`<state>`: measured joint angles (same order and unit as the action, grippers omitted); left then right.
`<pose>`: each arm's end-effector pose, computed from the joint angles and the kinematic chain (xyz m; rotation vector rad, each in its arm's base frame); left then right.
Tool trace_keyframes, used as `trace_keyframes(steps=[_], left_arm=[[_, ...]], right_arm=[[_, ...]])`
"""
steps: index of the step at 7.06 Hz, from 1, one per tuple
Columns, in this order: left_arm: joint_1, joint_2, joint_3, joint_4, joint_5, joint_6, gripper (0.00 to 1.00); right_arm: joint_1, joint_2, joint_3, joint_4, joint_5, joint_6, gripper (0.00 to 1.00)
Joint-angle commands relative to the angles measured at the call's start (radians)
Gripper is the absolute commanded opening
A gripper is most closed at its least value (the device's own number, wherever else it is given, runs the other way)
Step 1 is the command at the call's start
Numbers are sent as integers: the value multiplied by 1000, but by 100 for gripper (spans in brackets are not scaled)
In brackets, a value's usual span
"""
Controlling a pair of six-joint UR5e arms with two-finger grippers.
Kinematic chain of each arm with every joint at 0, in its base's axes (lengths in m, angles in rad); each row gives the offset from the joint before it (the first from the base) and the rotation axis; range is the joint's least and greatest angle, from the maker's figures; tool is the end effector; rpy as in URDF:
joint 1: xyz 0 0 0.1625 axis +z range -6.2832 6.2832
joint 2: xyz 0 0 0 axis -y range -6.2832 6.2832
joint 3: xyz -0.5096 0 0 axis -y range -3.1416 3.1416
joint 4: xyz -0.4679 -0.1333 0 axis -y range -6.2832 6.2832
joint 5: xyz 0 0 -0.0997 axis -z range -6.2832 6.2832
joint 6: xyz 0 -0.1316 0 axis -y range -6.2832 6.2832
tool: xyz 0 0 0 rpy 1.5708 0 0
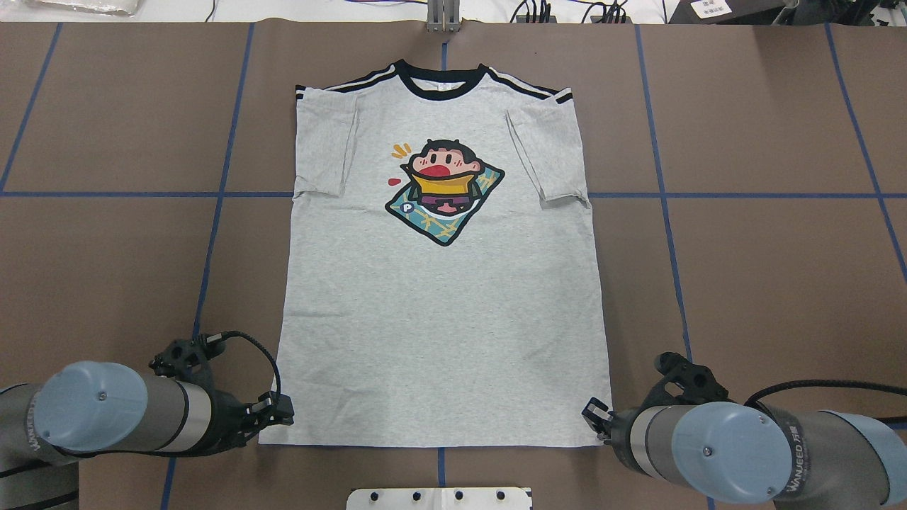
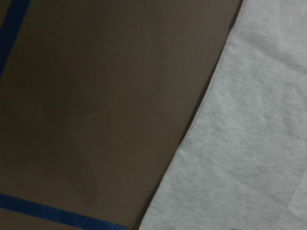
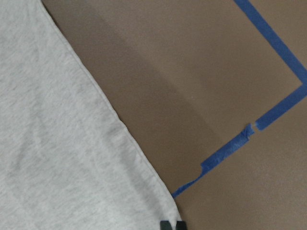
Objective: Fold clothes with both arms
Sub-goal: 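Grasp both hem corners with the left and right grippers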
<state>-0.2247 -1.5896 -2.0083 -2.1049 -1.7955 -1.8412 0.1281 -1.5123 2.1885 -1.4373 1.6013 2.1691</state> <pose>0.5535 -0.2332 0.4528 -0.2296 0.9859 -0.3412 -0.5376 -0.1996 0.3969 -0.2211 -0.7967 0.6732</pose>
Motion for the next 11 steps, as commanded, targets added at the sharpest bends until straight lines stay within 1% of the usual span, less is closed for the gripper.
trace_keyframes(steps=[1,2,3,6,7,8,9,10,11], left_arm=[[34,0,0,3,7,-30,60],[34,2,-1,5,7,-30,44],[31,2,-1,5,8,-30,44],[27,2,0,6,8,-30,52],[25,2,2,8,8,-29,51],[27,2,-1,25,28,-29,44],[27,0,-4,46,41,-27,41],[25,2,-6,48,42,-26,41],[27,2,-6,48,54,-24,31]], right_arm=[[11,3,2,0,0,2,0],[18,4,5,0,0,2,0],[18,3,7,0,0,2,0],[18,1,8,0,-1,2,0],[18,1,8,0,-1,2,0],[18,4,10,0,-1,2,0],[18,3,10,0,-1,2,0],[18,4,10,0,-1,2,0],[18,6,10,0,-1,2,0]])
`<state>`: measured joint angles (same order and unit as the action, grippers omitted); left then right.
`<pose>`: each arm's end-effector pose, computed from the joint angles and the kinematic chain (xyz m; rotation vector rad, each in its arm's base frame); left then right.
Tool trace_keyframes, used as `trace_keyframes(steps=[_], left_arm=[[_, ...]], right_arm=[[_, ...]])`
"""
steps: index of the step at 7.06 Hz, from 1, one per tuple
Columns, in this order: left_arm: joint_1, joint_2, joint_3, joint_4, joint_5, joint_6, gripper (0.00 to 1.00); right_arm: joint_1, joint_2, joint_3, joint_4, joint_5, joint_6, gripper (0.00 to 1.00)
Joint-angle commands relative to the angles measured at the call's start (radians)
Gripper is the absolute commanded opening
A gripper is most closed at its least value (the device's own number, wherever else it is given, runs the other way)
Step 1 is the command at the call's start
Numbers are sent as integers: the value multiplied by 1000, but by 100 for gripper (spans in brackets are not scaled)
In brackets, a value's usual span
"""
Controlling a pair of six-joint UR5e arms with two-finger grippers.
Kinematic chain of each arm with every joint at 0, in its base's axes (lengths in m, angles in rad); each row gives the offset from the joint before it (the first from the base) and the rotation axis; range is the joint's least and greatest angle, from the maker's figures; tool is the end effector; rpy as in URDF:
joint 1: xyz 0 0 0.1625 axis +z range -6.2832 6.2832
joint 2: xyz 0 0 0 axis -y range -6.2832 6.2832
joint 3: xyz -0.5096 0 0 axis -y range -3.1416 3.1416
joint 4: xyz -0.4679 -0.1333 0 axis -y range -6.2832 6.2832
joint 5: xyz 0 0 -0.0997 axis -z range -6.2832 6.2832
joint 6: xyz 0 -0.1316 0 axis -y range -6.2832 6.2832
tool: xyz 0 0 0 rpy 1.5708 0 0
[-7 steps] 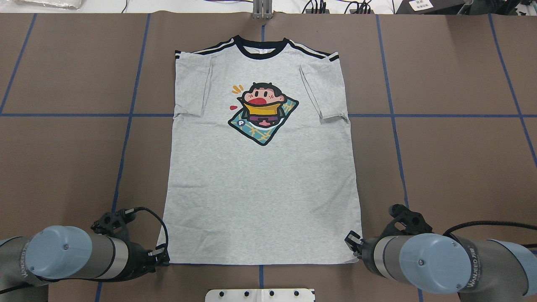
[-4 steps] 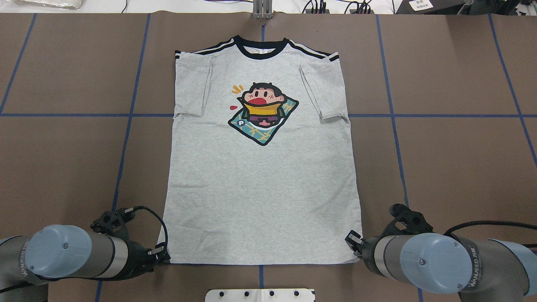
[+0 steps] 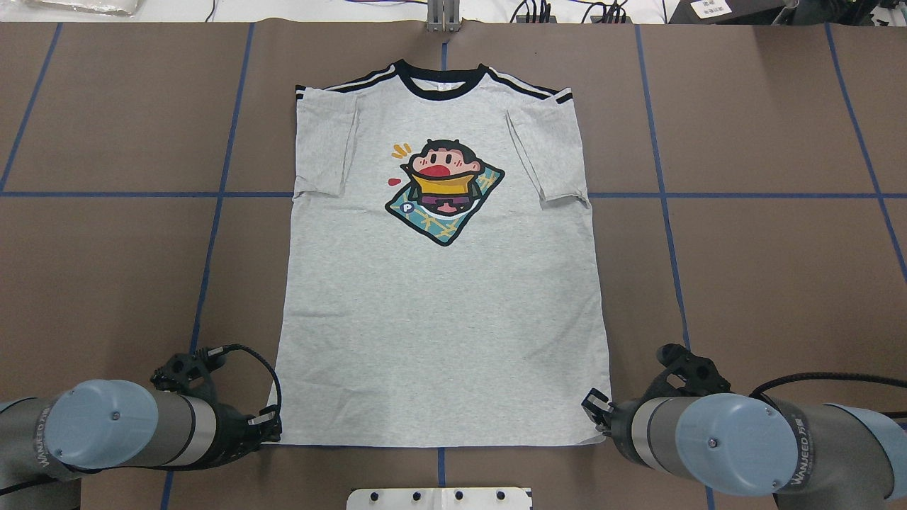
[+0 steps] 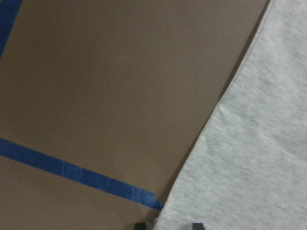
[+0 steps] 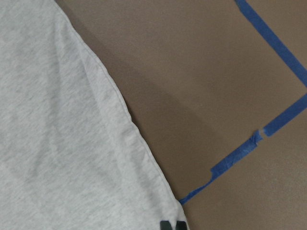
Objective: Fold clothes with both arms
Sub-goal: 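Grasp both hem corners with the left and right grippers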
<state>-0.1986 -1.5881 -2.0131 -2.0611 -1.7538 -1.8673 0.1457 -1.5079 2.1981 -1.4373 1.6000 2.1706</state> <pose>0.5582 -0.2239 0.4587 -0.2164 0.9433 -0.3693 -0.5324 -0.2090 0.3894 -0.2168 -0.8135 0.6901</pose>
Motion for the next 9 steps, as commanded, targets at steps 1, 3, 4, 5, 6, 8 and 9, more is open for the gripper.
trace_keyframes(steps=[1,3,4,5,6,8,9], left_arm=[[1,0,-3,4,14,2,0],[1,-1,-21,6,13,4,0],[4,2,-60,6,13,2,0],[8,2,-76,6,11,-1,0],[21,2,-85,6,11,-1,0],[33,8,-125,6,8,-9,0],[45,13,-140,7,8,-31,0]], right_arm=[[0,0,0,0,0,0,0],[0,0,0,0,0,0,0],[2,-9,8,-2,0,1,0],[-18,-20,20,-3,0,3,0],[-46,-31,35,-5,0,3,0],[-84,-72,89,-11,0,3,0],[-93,-81,106,-11,-2,2,0]])
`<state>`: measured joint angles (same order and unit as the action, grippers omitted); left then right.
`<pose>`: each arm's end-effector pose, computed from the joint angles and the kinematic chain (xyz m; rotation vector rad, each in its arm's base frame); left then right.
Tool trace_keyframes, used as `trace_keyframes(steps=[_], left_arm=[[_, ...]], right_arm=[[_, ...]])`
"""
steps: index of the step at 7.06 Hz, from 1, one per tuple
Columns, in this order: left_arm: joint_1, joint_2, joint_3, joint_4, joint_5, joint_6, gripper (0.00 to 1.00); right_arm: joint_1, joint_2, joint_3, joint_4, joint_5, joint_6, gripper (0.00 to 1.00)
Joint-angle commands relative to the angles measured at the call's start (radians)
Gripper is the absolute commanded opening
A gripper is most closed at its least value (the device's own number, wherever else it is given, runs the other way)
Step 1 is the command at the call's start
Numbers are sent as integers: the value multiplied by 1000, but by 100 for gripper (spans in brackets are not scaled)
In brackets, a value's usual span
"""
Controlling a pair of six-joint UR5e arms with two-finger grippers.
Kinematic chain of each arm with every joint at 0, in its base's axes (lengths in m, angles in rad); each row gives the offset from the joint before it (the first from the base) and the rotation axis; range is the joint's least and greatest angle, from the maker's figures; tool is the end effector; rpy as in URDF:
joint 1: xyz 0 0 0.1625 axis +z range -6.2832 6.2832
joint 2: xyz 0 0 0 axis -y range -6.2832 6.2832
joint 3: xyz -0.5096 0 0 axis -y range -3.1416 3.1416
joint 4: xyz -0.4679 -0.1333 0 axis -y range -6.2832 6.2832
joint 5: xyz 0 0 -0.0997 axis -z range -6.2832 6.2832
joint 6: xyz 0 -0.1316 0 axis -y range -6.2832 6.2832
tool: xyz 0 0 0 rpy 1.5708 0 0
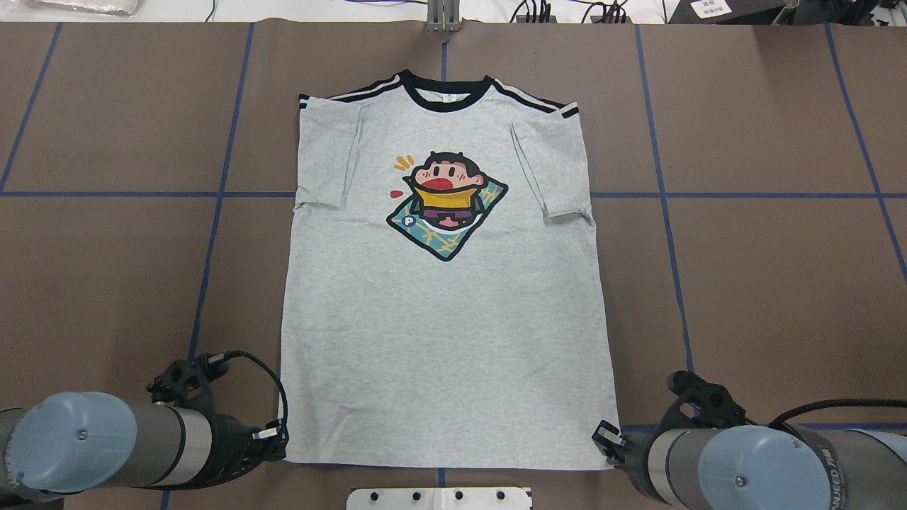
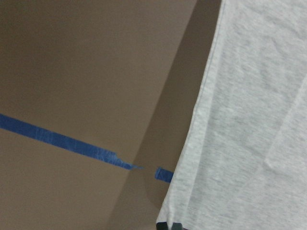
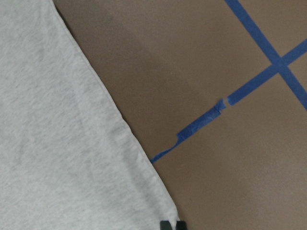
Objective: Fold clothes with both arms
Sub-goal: 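Grasp both hem corners with the left and right grippers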
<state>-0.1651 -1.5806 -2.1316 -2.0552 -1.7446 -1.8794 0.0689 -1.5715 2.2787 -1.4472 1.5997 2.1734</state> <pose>0.5349 -0.2012 0.3965 -0.2335 1.0434 -0.3364 -0.5096 -0.1650 0.3832 -0.2496 -0.8080 0.6198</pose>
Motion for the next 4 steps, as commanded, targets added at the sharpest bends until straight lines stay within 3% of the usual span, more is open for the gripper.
trace_keyframes(steps=[1,4], left_arm=[[12,14,-57,4,-6,-20,0],[-11,71,-178,4,-9,-15,0]], right_arm=[[-15,-19,33,-1,0,-4,0],[32,-45,90,-53,0,-17,0]])
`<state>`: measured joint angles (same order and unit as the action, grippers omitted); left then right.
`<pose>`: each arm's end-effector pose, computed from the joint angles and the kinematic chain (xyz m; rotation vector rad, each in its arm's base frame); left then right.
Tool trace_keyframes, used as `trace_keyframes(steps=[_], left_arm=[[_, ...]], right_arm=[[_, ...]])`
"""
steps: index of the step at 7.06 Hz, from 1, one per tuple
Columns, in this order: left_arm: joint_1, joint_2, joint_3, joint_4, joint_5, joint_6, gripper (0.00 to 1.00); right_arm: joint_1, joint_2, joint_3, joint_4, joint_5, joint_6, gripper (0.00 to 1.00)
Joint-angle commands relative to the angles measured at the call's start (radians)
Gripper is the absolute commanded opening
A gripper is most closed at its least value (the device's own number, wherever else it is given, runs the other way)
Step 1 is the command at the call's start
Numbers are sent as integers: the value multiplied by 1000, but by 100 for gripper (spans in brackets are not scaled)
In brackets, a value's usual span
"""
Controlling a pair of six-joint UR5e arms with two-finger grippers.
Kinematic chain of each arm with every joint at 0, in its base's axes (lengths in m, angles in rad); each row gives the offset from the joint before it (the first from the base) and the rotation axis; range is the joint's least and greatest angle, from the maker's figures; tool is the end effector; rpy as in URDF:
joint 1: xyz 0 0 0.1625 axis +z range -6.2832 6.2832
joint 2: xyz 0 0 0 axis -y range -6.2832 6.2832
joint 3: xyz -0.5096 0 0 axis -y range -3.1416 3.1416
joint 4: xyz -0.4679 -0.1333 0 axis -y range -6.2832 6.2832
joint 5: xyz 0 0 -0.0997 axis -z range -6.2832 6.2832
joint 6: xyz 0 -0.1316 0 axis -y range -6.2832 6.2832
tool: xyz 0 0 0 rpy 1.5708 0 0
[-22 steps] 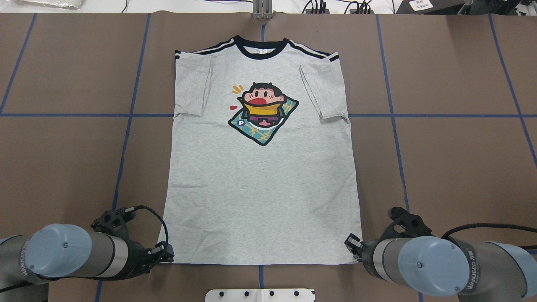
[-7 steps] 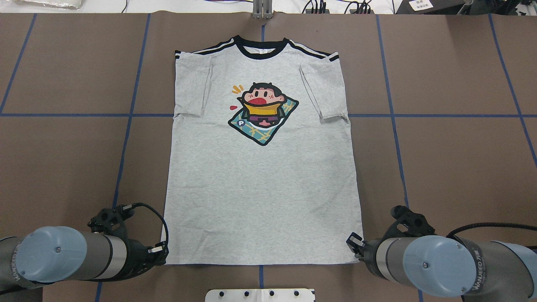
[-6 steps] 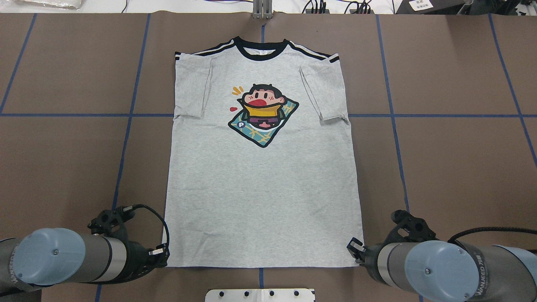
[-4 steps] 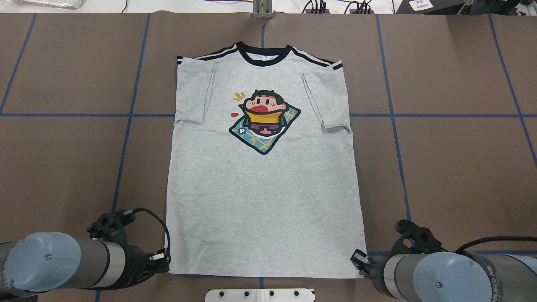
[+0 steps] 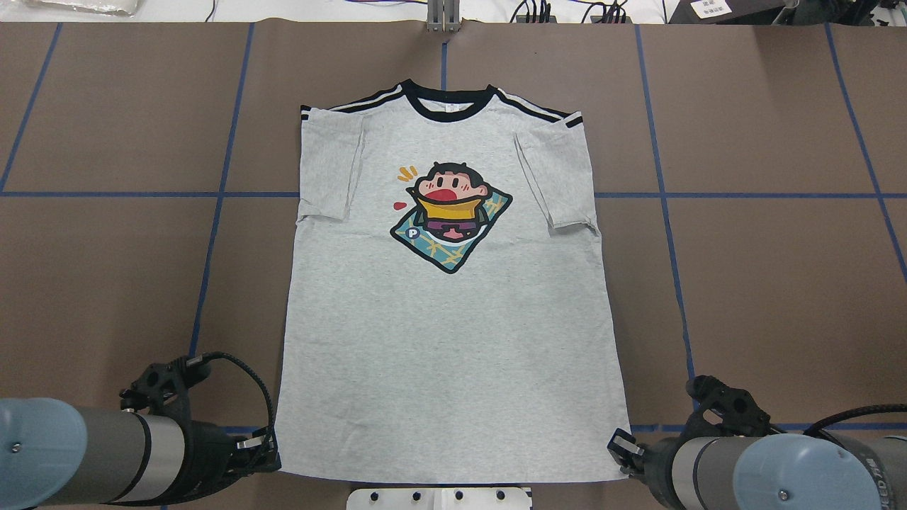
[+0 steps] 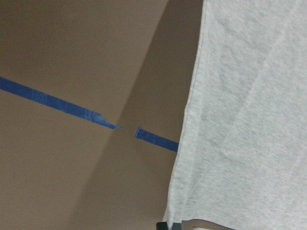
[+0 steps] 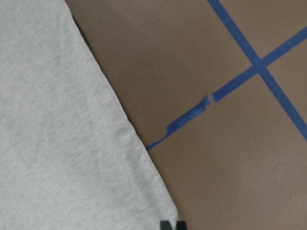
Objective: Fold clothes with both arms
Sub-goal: 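Lift the hem with both grippers and fold it toward the collar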
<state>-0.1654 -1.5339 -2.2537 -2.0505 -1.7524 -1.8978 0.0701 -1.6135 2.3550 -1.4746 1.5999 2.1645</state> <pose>0.4895 -0.1928 0.3558 -0.2533 1.1112 -0.3361 -0.4775 -0.1633 0.3696 -0.2474 -0.8156 0.6118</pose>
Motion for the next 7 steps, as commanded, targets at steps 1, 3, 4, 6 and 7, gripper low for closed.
trace_keyframes(steps=[1,3,4,6,7], left_arm=[[-98,12,-52,0,-1,23,0],[-221,-46,20,0,4,170,0],[-297,-143,130,0,1,245,0],[-440,-369,375,1,-4,314,0],[-512,-406,457,-2,-7,345,0]], right_arm=[[77,0,12,-27,0,-9,0],[182,30,-17,-39,0,-37,0],[260,132,-61,-90,0,-139,0],[423,387,-220,-254,17,-286,0],[510,426,-314,-253,58,-369,0]])
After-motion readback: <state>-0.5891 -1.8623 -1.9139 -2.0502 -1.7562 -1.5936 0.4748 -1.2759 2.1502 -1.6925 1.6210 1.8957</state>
